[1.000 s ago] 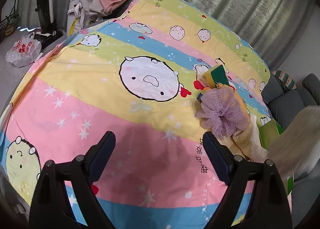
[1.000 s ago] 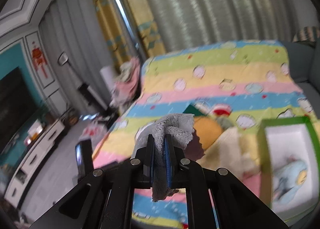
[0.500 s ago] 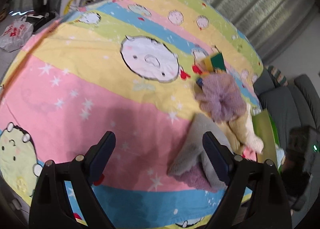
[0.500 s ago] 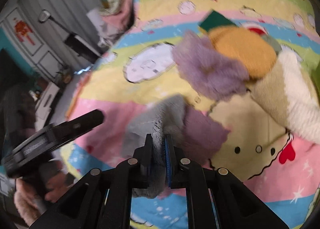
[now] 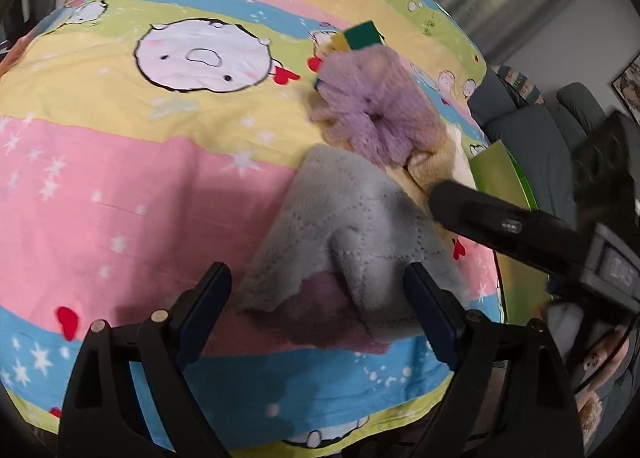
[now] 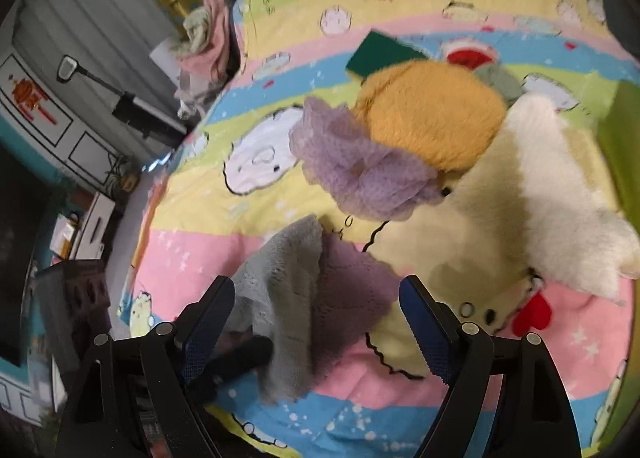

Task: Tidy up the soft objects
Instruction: 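Carry the grey cloth into the green-rimmed box and release it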

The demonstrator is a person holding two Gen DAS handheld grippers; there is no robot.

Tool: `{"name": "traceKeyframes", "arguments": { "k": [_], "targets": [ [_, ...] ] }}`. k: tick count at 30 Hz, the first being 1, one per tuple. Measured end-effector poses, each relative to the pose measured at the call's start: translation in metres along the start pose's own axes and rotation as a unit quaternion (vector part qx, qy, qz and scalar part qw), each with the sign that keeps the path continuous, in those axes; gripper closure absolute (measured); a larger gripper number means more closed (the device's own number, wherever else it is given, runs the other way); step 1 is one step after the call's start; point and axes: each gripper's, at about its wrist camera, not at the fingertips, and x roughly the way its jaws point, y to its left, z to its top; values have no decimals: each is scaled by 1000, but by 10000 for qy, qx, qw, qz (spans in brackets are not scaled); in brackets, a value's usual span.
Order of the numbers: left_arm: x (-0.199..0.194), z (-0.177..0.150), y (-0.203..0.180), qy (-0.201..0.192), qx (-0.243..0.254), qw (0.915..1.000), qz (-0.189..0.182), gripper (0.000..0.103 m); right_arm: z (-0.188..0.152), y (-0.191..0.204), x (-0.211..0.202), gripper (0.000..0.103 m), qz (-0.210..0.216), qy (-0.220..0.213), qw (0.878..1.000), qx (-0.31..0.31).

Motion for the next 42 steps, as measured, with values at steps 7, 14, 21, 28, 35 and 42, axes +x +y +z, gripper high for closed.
{"name": "traceKeyframes", "arguments": {
  "k": [7, 14, 21, 28, 35, 42],
  "targets": [
    [16, -5, -21, 28, 264, 9996, 23, 48, -11, -14, 38, 32, 209, 507, 9981, 283],
    [21, -1, -46, -127, 681, 9973, 247, 71, -13, -20, 31, 74, 830, 316, 9953, 398],
    [1, 10, -95, -672, 1305, 9891, 142, 72, -2, -24, -34, 75, 826, -588, 9943, 343],
    [-13, 22, -171, -1223, 2132, 9691, -223, 73, 0, -49, -123, 75, 510, -1880, 9798, 463],
    [9, 21, -245, -1296, 2929, 9457, -559, 74, -11, -100, -181, 75, -62, -2717, 9574, 972],
    [49, 17, -298, -986, 3385, 9305, -994, 76, -24, -154, -204, 75, -359, -3105, 9352, 1662]
  ]
}}
